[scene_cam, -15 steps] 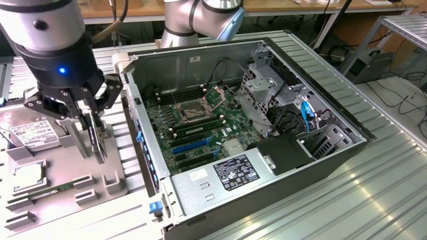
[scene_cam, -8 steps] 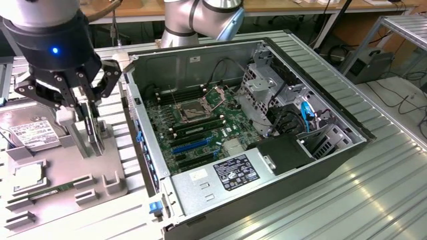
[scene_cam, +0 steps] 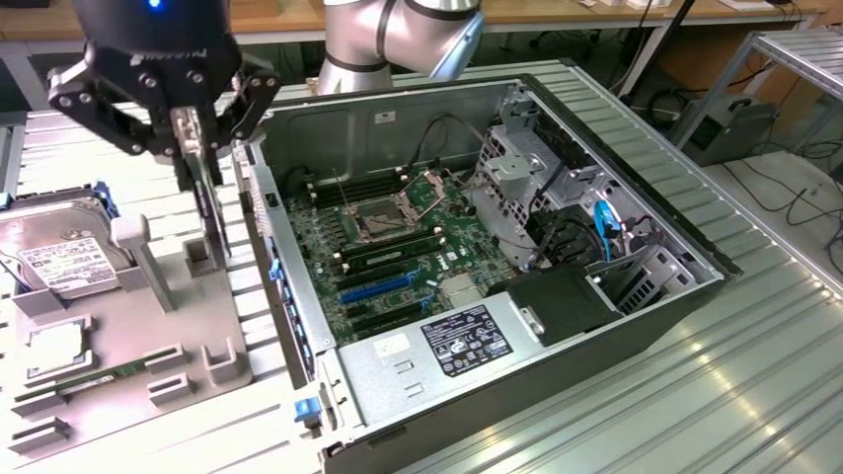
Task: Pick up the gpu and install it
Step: 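Pick up the gpu and move the gpu toward the slot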
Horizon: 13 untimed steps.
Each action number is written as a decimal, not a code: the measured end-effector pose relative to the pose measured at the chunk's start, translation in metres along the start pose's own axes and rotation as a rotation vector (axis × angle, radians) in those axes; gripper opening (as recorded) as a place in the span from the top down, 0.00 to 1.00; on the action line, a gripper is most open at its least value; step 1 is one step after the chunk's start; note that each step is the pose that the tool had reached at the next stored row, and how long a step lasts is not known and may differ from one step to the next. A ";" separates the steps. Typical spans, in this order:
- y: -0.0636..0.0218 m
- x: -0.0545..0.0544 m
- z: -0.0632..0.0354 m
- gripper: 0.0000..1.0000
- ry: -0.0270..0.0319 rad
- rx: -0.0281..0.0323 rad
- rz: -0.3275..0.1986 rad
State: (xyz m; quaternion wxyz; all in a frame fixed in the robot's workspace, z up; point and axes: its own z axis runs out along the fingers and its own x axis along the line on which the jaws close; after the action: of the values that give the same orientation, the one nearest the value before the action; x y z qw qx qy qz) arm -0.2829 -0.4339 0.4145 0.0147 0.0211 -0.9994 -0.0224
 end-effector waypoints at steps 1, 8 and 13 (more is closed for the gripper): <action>-0.0005 -0.003 -0.0046 0.74 0.0038 -0.0003 0.000; -0.0027 -0.037 -0.0200 0.74 0.0184 -0.0102 0.001; -0.0043 -0.069 -0.0210 0.74 0.0237 -0.0221 0.000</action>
State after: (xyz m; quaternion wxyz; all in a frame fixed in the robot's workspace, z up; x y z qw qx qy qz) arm -0.2135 -0.4361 0.4333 0.0268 0.0211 -0.9989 -0.0332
